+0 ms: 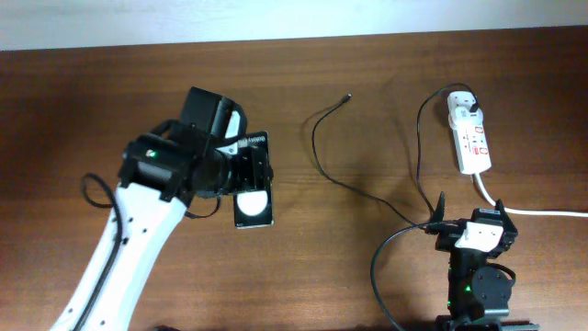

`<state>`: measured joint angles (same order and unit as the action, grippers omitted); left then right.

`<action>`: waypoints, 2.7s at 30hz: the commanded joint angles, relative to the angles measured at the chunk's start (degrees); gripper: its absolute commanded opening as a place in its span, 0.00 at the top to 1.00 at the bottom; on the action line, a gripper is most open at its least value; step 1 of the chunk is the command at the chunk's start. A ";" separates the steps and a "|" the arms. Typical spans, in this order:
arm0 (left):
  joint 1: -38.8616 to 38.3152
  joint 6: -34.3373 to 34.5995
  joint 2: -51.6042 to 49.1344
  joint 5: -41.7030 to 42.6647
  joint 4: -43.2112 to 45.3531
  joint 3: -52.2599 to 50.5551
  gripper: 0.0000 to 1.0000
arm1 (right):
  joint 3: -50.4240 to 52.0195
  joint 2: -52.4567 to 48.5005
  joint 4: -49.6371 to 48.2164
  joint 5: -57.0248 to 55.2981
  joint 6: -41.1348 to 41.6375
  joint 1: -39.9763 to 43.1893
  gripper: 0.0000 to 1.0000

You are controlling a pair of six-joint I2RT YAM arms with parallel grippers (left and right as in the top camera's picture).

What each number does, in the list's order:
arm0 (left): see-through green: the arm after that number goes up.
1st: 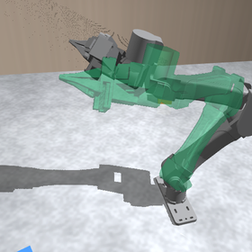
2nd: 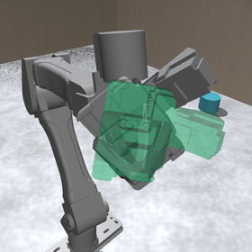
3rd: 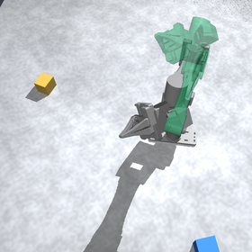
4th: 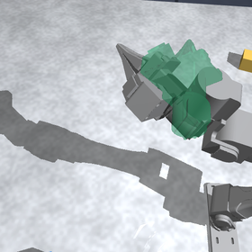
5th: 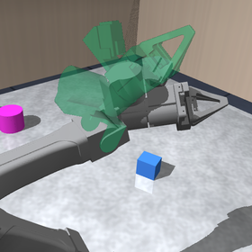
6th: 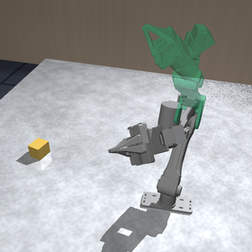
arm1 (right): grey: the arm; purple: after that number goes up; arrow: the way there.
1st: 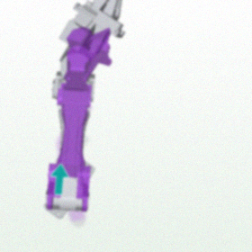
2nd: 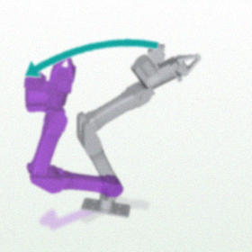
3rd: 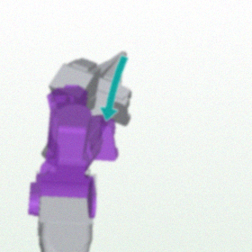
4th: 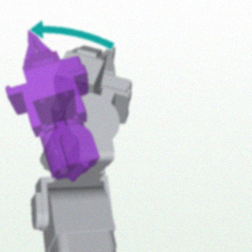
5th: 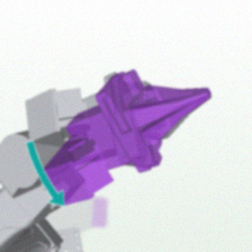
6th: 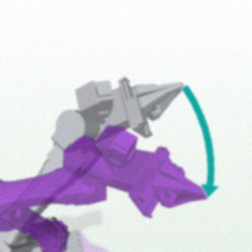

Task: Plug charger to phone and switch on socket

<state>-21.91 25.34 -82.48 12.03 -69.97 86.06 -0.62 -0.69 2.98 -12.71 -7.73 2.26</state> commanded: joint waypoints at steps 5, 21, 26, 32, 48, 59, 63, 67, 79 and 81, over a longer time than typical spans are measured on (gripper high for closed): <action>-0.07 2.45 -7.21 11.06 5.46 -4.07 0.45 | 0.31 0.37 0.33 0.09 -0.20 0.44 0.01; -0.07 -13.38 -7.65 -7.58 5.46 -4.07 0.52 | 0.31 0.37 0.33 0.09 -0.20 0.44 0.01; -0.94 -23.93 -12.61 -7.61 5.70 -4.39 0.54 | 0.31 0.37 0.33 0.09 -0.20 0.44 0.01; -1.73 -23.69 -16.96 -7.39 10.03 -4.44 0.23 | 0.31 0.37 0.33 0.09 -0.20 0.44 0.01; -15.91 -11.32 -33.35 -14.34 21.75 -6.54 0.01 | 0.31 0.37 0.33 0.09 -0.20 0.44 0.01; -17.31 -10.64 -35.71 -11.02 21.99 -6.62 0.10 | 0.31 0.37 0.33 0.09 -0.20 0.44 0.01; -17.31 -10.64 -35.71 -11.02 25.59 -11.87 0.11 | 0.31 0.37 0.33 0.09 -0.20 0.44 0.01; -17.31 -13.68 -35.71 -12.33 25.35 -12.15 0.34 | 0.31 0.37 0.33 0.09 -0.20 0.44 0.02; -17.31 -50.88 -35.71 -32.92 17.35 -12.15 0.01 | 0.31 0.37 0.33 0.09 -0.20 0.44 0.01; -17.31 -53.94 -35.71 -39.95 18.03 -12.13 0.01 | 0.31 0.37 0.33 0.09 -0.20 0.44 0.01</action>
<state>-39.59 -23.68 -115.04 -16.60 -52.82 76.53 -0.62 -0.69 2.98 -12.71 -7.73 2.28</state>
